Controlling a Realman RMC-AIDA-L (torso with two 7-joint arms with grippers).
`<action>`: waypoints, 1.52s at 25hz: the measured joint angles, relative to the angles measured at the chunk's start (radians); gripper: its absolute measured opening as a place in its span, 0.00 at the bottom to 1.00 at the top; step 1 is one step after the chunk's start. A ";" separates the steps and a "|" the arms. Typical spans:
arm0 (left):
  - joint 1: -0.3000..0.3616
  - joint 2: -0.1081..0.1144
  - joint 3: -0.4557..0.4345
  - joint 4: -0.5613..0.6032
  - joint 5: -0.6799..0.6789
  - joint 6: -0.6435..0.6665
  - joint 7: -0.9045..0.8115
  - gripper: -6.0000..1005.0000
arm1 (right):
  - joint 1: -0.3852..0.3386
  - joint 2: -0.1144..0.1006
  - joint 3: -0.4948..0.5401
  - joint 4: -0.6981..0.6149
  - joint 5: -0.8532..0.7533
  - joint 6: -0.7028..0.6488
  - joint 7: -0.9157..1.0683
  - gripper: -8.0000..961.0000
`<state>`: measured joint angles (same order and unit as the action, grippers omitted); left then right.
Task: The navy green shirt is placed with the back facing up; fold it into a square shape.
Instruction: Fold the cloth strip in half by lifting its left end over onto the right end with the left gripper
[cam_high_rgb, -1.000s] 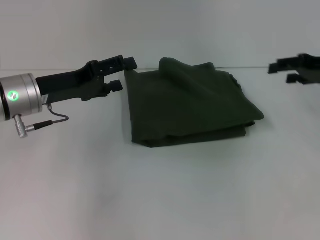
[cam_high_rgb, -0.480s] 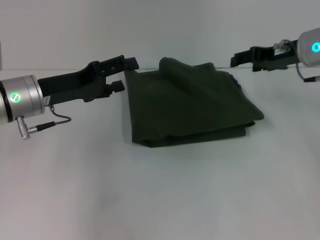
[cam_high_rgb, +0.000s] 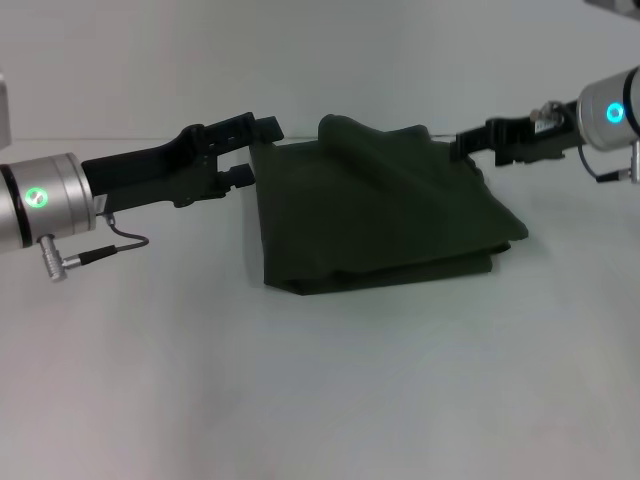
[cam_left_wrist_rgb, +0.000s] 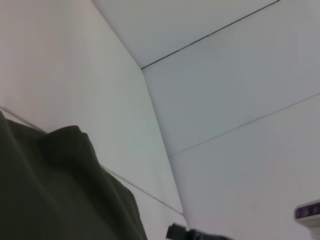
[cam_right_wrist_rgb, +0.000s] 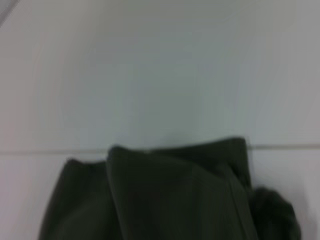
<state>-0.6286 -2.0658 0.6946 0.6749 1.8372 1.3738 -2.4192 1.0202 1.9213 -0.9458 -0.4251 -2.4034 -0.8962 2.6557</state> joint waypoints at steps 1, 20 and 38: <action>-0.002 -0.002 0.001 -0.001 0.000 -0.003 0.000 0.96 | 0.000 0.000 -0.010 0.011 -0.001 0.008 0.003 0.79; 0.001 -0.018 0.000 -0.002 0.001 -0.010 0.008 0.96 | -0.100 0.046 -0.005 0.006 0.061 0.024 -0.022 0.79; -0.008 -0.020 -0.003 -0.006 0.001 -0.013 0.005 0.96 | -0.173 0.048 0.083 -0.089 0.333 -0.046 -0.239 0.79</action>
<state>-0.6369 -2.0862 0.6918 0.6687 1.8377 1.3606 -2.4139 0.8477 1.9689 -0.8625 -0.5139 -2.0707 -0.9420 2.4170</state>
